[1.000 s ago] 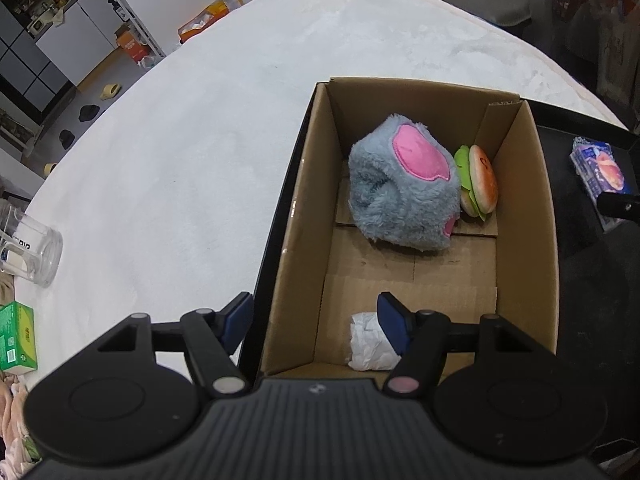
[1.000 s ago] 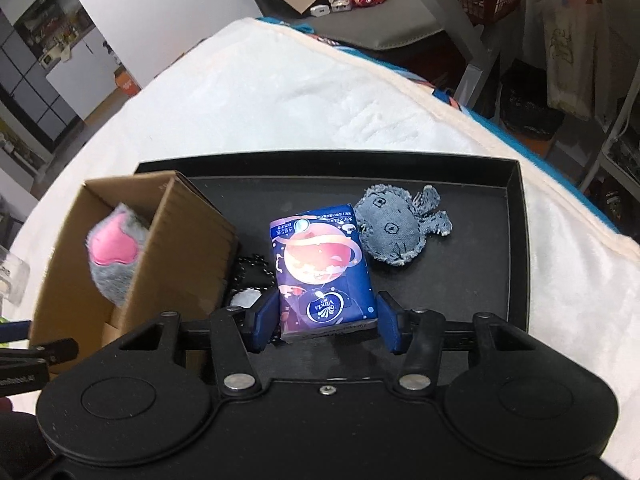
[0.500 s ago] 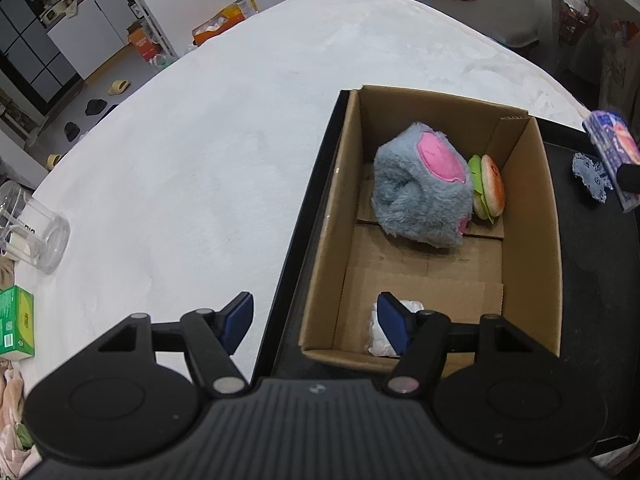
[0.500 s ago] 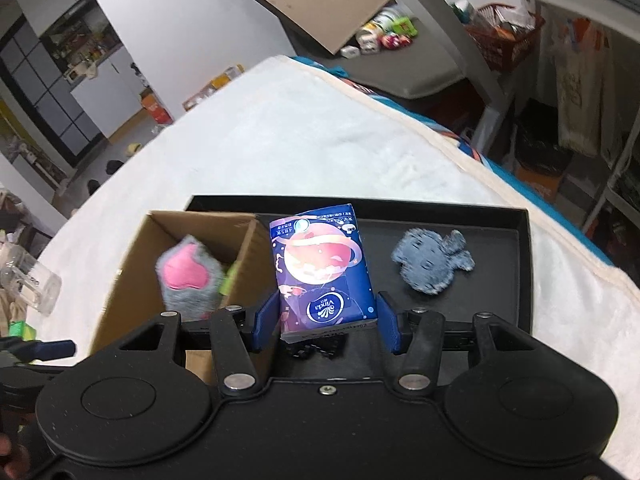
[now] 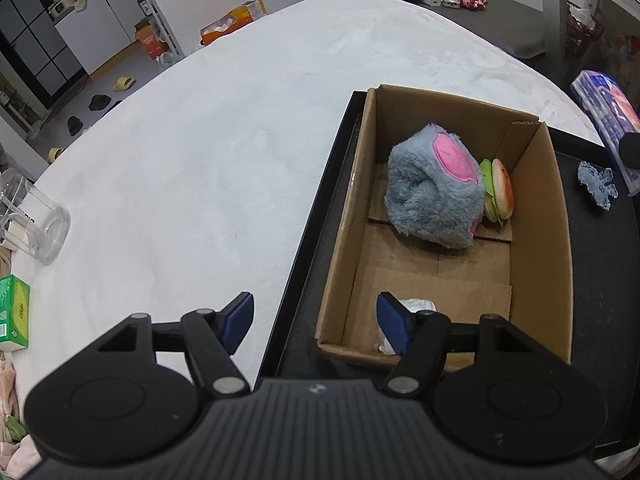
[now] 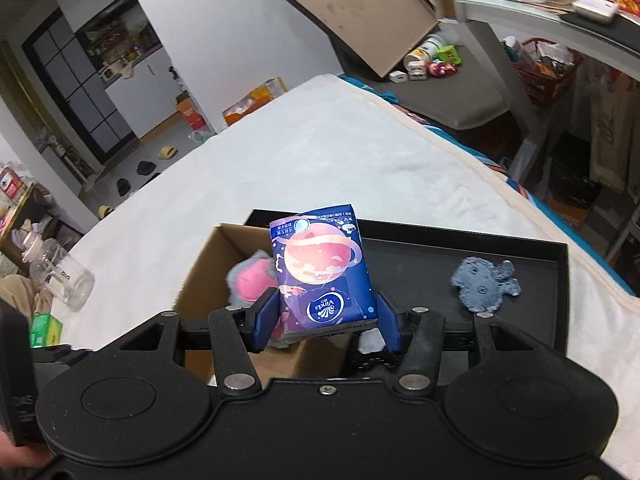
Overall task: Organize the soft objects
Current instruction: 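Carry the tissue pack into the box and open the right gripper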
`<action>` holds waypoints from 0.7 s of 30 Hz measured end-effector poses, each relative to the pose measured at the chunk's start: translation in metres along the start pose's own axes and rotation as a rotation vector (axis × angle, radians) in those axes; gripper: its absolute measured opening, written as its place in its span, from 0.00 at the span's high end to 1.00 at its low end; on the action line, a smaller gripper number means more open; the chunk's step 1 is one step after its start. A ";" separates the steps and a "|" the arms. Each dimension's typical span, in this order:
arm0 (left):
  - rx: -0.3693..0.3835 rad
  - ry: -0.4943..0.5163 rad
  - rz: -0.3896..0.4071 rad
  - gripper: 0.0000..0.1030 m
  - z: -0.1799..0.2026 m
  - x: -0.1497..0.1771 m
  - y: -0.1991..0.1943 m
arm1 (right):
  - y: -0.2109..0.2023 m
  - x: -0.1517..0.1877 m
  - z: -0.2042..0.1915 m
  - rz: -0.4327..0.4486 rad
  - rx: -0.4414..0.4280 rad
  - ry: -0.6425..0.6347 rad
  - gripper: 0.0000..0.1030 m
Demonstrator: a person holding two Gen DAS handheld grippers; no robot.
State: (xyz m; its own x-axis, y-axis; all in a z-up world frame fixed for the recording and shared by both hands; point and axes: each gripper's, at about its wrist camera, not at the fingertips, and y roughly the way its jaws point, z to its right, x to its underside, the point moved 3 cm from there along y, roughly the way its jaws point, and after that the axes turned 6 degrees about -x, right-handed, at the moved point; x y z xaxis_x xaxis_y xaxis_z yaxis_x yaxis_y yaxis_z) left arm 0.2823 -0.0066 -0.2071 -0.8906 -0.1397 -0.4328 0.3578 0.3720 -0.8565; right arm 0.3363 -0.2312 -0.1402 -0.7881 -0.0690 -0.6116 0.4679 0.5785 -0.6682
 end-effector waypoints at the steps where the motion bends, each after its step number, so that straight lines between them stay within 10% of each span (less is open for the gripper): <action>1: 0.004 -0.002 0.000 0.38 0.000 0.000 0.000 | 0.000 0.000 -0.003 -0.001 -0.003 -0.004 0.50; 21: 0.053 -0.048 -0.014 0.68 -0.014 0.010 0.017 | 0.022 0.007 -0.053 -0.063 -0.065 -0.060 0.50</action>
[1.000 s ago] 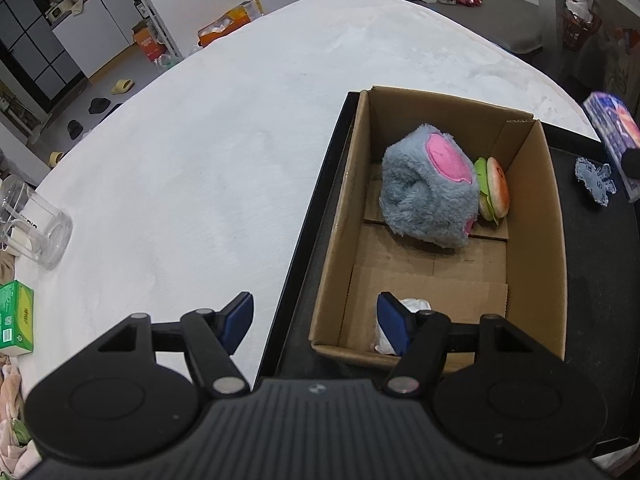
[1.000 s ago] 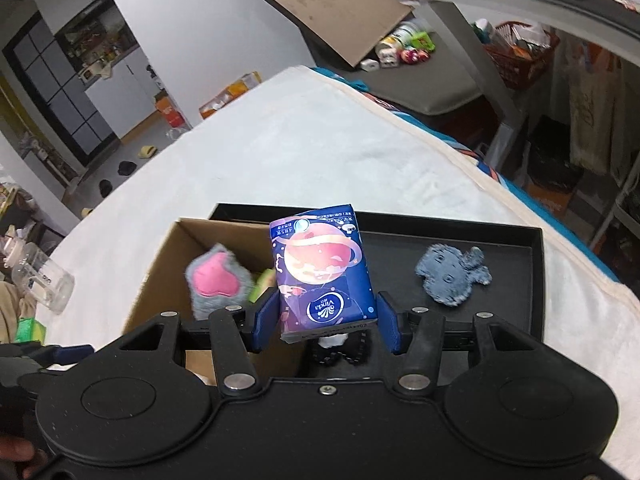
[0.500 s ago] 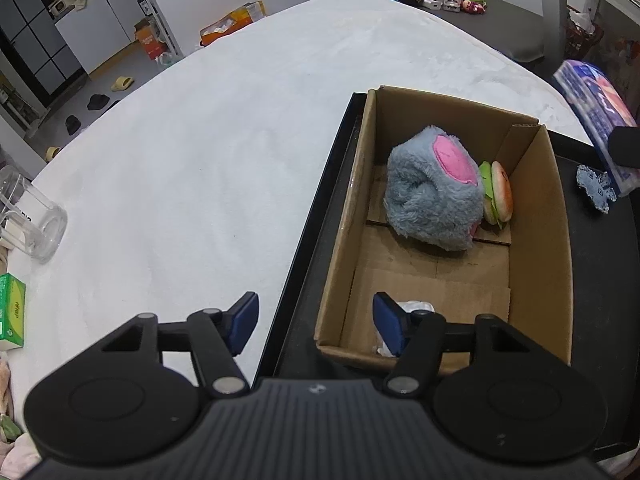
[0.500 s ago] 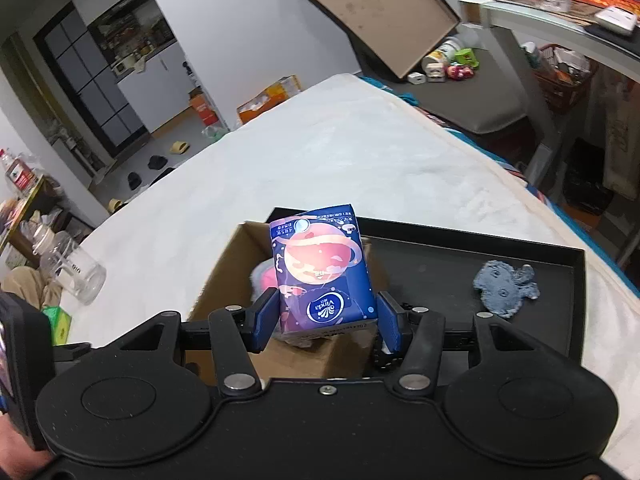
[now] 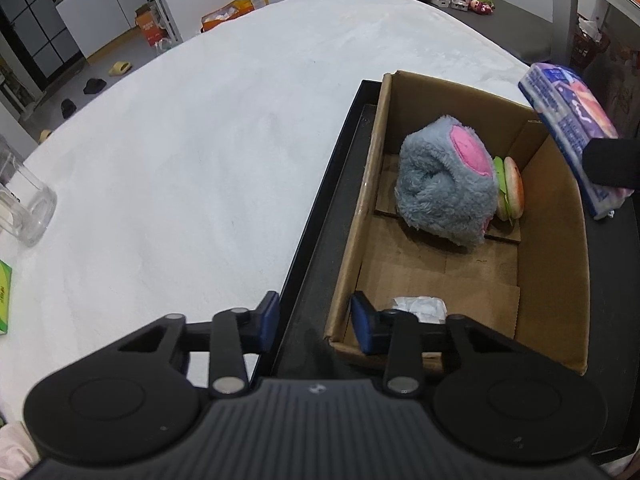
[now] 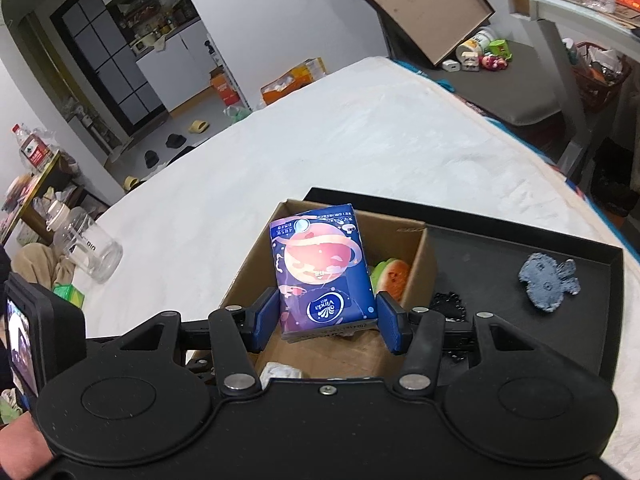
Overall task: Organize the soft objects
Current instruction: 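Carry the tissue pack into the box and open the right gripper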
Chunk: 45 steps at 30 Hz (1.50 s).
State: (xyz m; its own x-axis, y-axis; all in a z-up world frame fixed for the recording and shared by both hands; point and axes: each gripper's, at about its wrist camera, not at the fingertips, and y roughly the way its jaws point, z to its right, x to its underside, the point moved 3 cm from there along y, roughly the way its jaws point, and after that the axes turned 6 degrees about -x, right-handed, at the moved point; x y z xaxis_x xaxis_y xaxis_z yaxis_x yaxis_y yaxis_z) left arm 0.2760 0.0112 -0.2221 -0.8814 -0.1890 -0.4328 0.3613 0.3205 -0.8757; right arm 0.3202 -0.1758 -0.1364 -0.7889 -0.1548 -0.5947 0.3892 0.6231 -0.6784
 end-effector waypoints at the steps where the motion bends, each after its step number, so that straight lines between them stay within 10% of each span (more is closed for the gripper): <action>1: 0.006 -0.003 -0.002 0.70 0.000 0.000 0.001 | 0.002 0.000 -0.001 -0.004 -0.003 0.001 0.50; 9: 0.041 -0.009 -0.011 0.83 0.003 0.001 0.005 | 0.015 0.002 -0.014 -0.040 -0.026 -0.016 0.50; 45: 0.074 -0.020 -0.049 0.82 -0.002 -0.004 0.013 | 0.051 0.011 -0.029 -0.178 -0.081 -0.070 0.37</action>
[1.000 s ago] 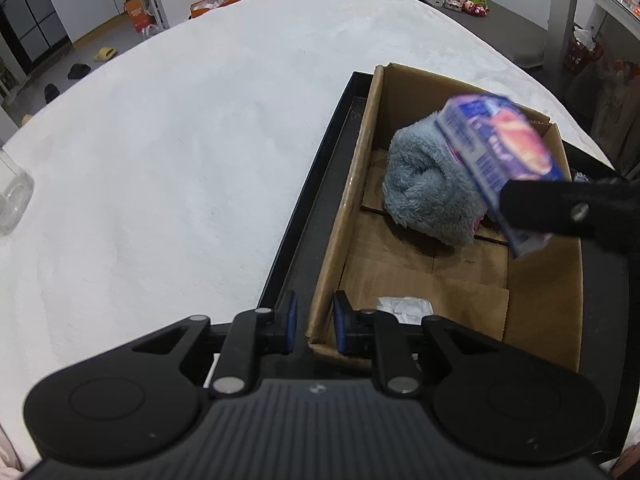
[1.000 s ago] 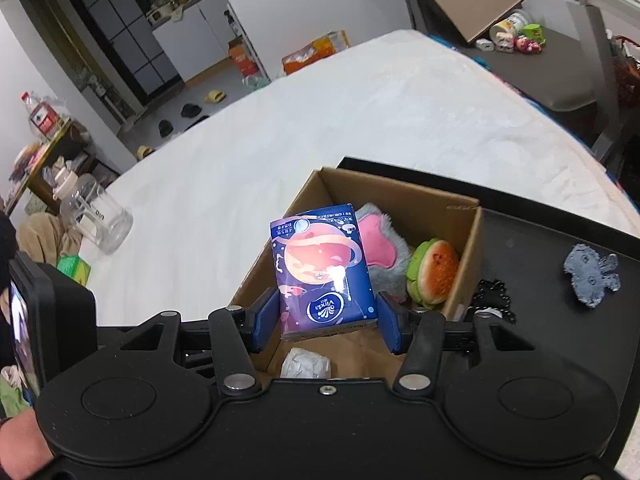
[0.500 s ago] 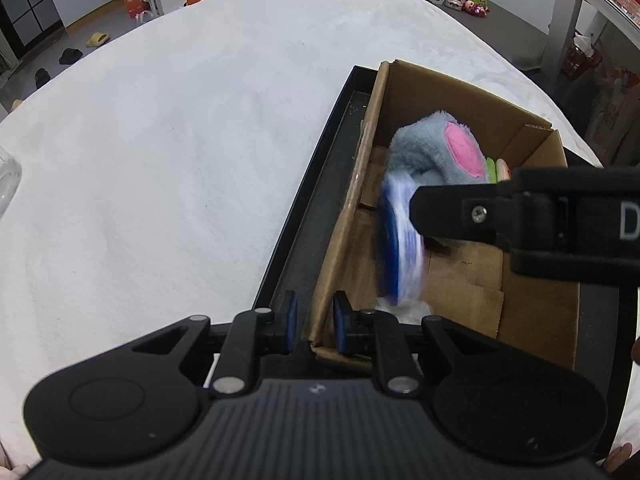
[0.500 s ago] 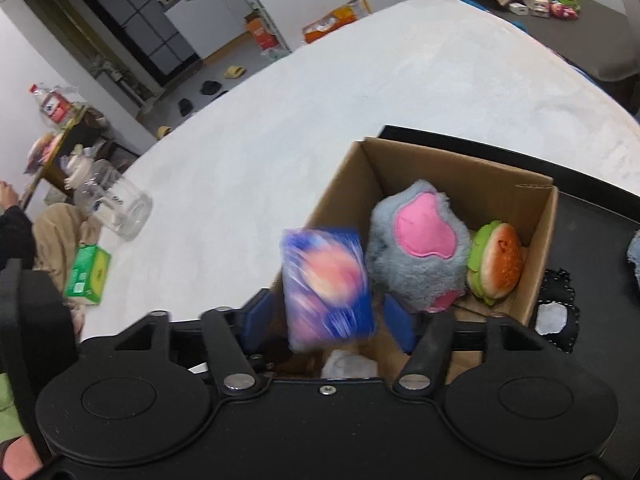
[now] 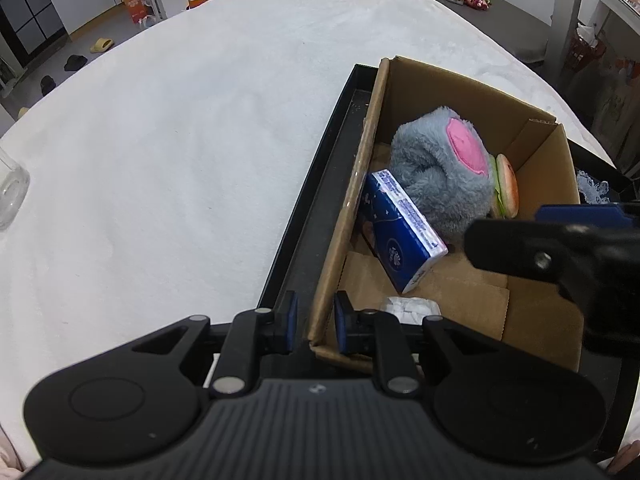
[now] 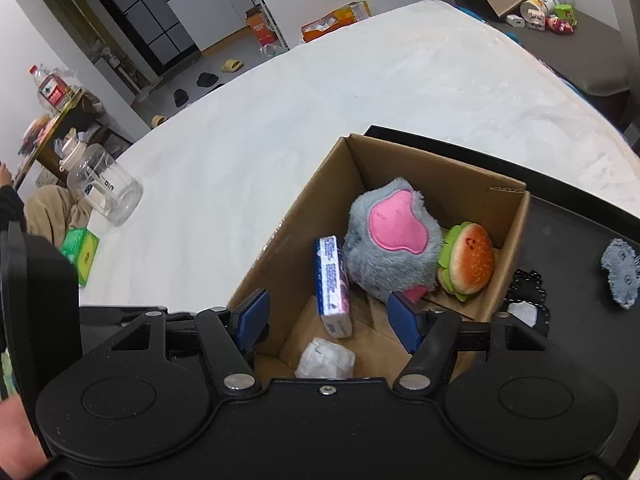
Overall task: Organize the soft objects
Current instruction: 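Carry the tissue pack into the box and open the right gripper, then move the right gripper to the blue denim elephant plush and grasp it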
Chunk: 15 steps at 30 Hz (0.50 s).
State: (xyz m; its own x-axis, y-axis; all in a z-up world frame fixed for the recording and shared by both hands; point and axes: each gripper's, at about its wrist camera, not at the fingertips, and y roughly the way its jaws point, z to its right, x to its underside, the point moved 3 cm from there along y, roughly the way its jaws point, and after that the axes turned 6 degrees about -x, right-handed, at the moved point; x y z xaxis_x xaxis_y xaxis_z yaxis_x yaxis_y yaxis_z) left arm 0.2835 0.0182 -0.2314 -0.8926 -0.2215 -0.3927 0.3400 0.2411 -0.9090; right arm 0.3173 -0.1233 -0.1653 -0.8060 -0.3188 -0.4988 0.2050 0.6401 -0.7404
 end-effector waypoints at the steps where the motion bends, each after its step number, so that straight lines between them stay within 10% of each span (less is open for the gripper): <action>1: -0.005 0.003 0.001 0.82 0.002 0.000 -0.001 | -0.002 0.001 0.001 0.000 0.004 -0.005 0.37; 15: -0.046 0.031 0.000 0.66 0.015 -0.003 -0.010 | -0.032 0.007 0.023 0.055 0.039 -0.015 0.32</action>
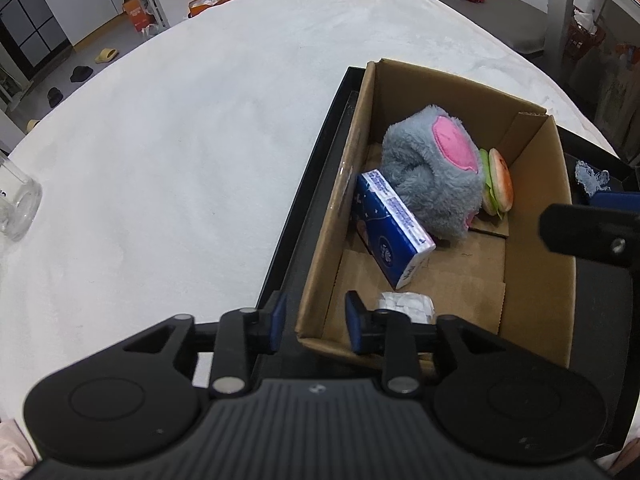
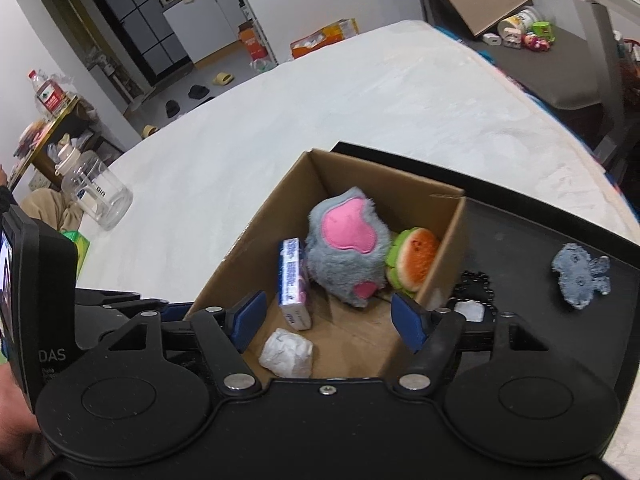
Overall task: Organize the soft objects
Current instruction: 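Move the right gripper to the blue denim elephant plush and grasp it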
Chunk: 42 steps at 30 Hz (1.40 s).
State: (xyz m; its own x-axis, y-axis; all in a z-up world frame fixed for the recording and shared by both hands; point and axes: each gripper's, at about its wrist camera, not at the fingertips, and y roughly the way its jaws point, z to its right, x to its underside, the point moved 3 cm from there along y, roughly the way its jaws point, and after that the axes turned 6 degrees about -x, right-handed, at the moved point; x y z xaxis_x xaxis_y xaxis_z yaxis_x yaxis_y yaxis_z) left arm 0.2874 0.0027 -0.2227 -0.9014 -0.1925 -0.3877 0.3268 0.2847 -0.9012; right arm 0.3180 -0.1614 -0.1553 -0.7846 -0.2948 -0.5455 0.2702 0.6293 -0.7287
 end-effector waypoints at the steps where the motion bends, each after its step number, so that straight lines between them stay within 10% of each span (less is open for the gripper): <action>1: -0.004 0.003 0.002 0.63 0.001 0.000 -0.001 | -0.003 0.000 0.002 0.007 0.002 0.002 0.31; 42: -0.121 0.140 -0.009 0.21 0.057 -0.019 0.000 | -0.048 0.018 0.164 0.217 0.194 0.272 0.11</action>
State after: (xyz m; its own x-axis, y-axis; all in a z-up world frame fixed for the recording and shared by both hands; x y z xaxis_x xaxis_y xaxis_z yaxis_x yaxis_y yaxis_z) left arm 0.3207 -0.0472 -0.2259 -0.9377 -0.0649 -0.3414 0.2899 0.3961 -0.8713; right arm 0.3826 -0.3146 -0.1981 -0.8096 0.0481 -0.5851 0.5264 0.5005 -0.6873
